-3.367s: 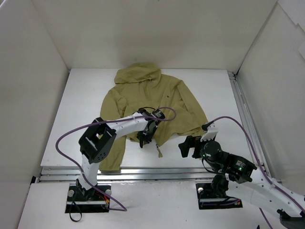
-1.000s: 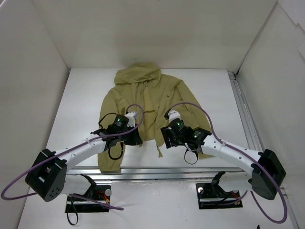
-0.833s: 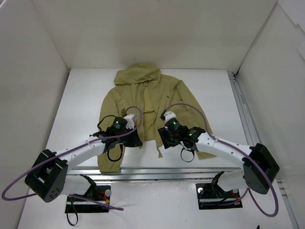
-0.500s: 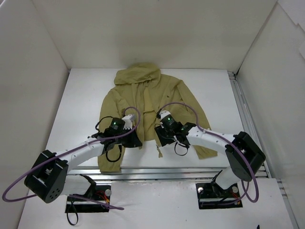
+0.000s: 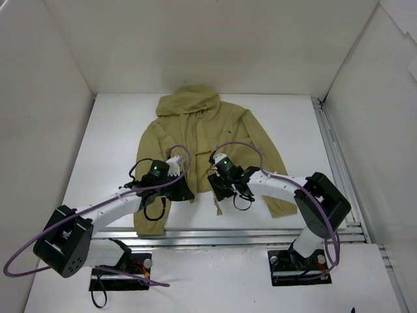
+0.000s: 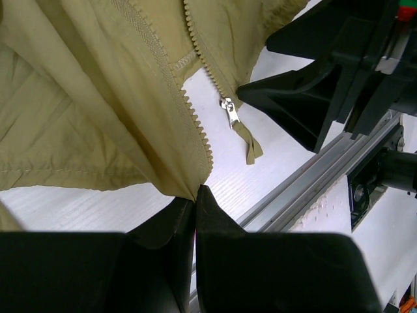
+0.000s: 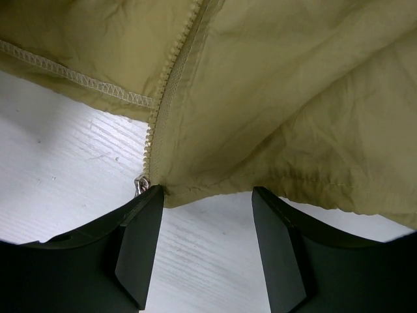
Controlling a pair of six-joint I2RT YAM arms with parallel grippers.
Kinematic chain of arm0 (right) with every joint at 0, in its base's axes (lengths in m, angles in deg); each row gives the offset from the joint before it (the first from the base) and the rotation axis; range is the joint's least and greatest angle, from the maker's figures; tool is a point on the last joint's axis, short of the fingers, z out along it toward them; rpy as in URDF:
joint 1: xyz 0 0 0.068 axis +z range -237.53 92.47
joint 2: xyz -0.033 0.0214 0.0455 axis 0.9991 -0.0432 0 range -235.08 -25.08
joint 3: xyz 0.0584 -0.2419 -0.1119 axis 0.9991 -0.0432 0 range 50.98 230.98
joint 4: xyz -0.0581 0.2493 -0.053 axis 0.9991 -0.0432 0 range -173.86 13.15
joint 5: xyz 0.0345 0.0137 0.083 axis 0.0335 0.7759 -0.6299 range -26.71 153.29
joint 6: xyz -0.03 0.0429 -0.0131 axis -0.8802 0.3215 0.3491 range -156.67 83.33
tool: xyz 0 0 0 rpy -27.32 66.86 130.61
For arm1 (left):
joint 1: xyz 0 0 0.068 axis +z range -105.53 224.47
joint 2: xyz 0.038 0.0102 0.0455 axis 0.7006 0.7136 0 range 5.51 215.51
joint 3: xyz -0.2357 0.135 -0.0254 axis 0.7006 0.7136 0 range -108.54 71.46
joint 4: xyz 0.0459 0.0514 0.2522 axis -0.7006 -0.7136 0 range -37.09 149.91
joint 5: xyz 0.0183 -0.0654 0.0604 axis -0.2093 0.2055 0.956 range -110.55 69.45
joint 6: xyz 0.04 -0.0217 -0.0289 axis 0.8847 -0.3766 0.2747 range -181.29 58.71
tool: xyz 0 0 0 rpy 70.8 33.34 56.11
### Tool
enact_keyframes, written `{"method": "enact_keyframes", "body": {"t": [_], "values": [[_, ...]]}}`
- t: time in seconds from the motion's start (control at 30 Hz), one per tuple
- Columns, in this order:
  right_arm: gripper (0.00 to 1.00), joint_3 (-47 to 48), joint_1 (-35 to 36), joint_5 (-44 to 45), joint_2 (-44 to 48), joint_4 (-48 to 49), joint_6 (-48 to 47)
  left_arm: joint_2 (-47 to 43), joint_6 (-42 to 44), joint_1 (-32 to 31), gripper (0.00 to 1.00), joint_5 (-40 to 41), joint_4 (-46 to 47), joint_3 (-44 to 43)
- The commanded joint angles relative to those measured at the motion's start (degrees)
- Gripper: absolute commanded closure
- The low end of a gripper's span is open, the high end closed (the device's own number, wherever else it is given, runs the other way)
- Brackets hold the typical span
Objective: Zip up the jacket
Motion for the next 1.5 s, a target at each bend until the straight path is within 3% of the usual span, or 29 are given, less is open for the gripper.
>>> {"method": "enact_keyframes", "body": {"t": [0.0,0.57,0.77,0.97,1.03,1.07,1.27,1.47], "values": [[0.47,3.1,-0.1,-0.7,-0.5,2.7,-0.8,-1.7,0.9,0.4,1.0,-1.9,3.8,-0.3],[0.49,2.7,0.6,-1.1,-4.6,2.6,-0.9,-0.5,1.6,0.9,1.0,-2.4,3.7,-0.4],[0.58,2.2,1.8,0.4,-6.9,1.1,-0.1,-0.7,2.1,1.4,1.0,-2.5,3.1,-0.4],[0.75,4.7,3.1,1.3,-10.8,-2.5,0.7,-0.7,2.3,1.4,1.0,-2.7,2.8,-0.3],[0.88,5.2,3.1,-0.5,-11.3,-2.5,0.6,-1.3,2.4,1.4,1.0,-2.5,2.8,-0.1],[1.0,5.3,3.1,-0.8,-11.3,-2.5,0.6,-1.4,2.4,1.4,1.0,-2.4,2.6,0.0],[1.0,5.0,3.3,-2.0,-6.0,-0.3,2.1,-2.7,2.5,1.9,1.0,-2.1,2.1,0.4],[1.0,2.5,3.3,-2.1,5.4,4.5,3.8,-4.7,1.7,3.1,1.0,-1.5,2.1,1.2]]}}
